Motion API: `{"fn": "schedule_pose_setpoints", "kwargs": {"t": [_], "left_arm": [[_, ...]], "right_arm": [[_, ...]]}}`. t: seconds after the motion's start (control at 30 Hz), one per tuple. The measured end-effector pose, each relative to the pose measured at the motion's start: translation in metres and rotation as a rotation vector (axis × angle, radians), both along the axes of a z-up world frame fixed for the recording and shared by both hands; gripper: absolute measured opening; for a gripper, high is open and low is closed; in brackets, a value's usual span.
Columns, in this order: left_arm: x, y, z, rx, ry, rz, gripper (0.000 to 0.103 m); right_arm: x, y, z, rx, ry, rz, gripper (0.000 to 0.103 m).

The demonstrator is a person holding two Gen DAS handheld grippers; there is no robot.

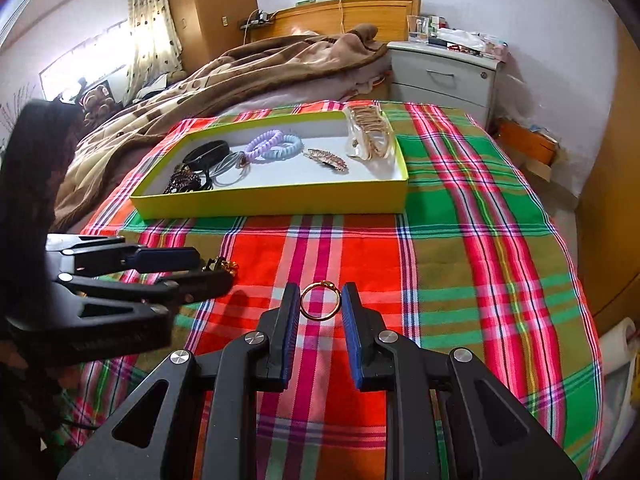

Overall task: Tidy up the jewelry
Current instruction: 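Grasp the black-gold brooch with the left tool while the right tool lifts the gold ring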

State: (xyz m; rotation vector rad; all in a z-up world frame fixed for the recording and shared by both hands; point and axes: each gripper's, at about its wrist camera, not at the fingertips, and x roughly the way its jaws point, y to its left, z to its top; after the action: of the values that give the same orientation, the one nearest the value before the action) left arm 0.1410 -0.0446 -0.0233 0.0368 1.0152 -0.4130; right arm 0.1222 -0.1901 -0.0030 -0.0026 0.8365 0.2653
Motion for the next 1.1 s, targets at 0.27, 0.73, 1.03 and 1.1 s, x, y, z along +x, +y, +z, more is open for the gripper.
{"fn": "schedule_pose_setpoints", "kwargs": {"t": [0.27, 0.73, 1.03, 1.1], "left_arm": [[-0.001, -0.012, -0.001, 0.096, -0.046, 0.019, 0.044], [0.003, 0.006, 0.011, 0.024, -0.059, 0.045, 0.023], [0.03, 0.032, 0.041, -0.041, -0.119, 0.131, 0.023], [0.036, 0.035, 0.046, -0.045, -0.13, 0.14, 0.023]], "right_arm": [[-0.001, -0.002, 0.003, 0.008, -0.009, -0.002, 0.022], [0.009, 0.001, 0.014, 0.006, -0.034, -0.009, 0.022], [0.043, 0.01, 0.035, 0.025, -0.087, 0.005, 0.022], [0.055, 0.014, 0.038, 0.018, -0.092, 0.009, 0.022]]}}
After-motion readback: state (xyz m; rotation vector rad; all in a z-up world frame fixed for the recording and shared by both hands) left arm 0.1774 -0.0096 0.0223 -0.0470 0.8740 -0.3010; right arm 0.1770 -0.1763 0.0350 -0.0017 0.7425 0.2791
